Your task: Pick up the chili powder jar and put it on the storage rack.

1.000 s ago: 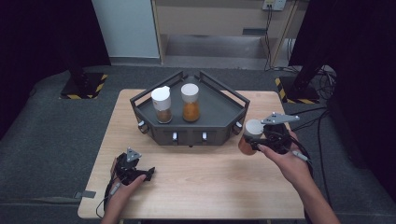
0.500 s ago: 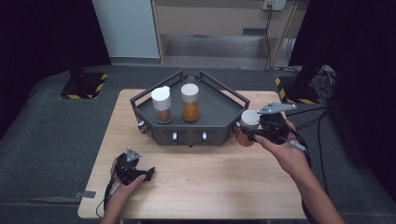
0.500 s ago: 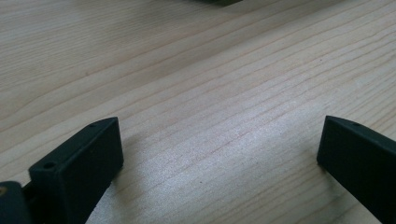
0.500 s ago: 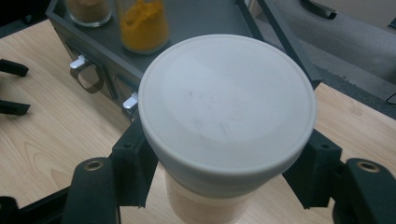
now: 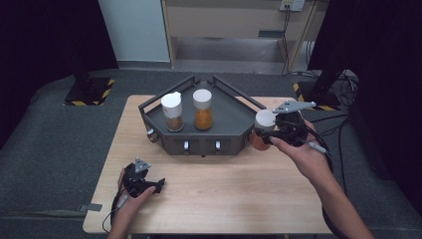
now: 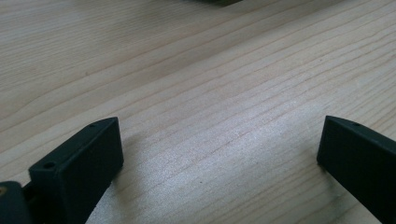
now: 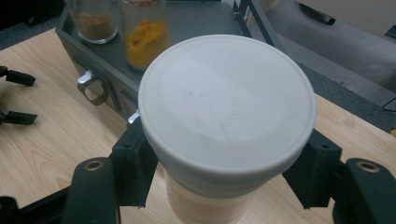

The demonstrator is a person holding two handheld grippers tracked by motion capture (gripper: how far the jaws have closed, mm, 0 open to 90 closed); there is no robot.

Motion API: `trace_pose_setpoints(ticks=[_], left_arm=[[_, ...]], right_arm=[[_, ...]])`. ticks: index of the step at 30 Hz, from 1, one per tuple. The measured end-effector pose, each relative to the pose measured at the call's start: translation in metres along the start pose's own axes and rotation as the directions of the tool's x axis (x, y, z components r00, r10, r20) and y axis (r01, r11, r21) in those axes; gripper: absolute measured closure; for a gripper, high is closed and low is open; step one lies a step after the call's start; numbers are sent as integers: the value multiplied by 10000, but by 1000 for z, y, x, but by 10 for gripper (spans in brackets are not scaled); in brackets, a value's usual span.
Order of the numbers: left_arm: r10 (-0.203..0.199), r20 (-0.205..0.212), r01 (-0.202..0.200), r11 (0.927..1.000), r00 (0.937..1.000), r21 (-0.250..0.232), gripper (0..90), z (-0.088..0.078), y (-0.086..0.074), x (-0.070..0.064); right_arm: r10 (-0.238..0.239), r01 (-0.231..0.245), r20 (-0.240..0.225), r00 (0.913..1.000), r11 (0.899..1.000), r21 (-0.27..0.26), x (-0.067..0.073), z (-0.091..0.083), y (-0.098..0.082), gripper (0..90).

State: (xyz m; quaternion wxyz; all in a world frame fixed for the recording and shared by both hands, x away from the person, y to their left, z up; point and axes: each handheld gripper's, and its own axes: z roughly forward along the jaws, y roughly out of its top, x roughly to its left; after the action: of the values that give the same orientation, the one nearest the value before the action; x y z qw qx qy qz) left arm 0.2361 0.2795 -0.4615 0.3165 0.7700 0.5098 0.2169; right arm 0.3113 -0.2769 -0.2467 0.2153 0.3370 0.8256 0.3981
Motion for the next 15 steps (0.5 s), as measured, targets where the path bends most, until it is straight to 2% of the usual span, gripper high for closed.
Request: trace_pose_setpoints(ticks=[15], left_arm=[[1,0,-1,10000,10000,-1,0,0,0,0]], right_arm=[[-17,17,40,10000,10000,4,-4,-1,14,345]])
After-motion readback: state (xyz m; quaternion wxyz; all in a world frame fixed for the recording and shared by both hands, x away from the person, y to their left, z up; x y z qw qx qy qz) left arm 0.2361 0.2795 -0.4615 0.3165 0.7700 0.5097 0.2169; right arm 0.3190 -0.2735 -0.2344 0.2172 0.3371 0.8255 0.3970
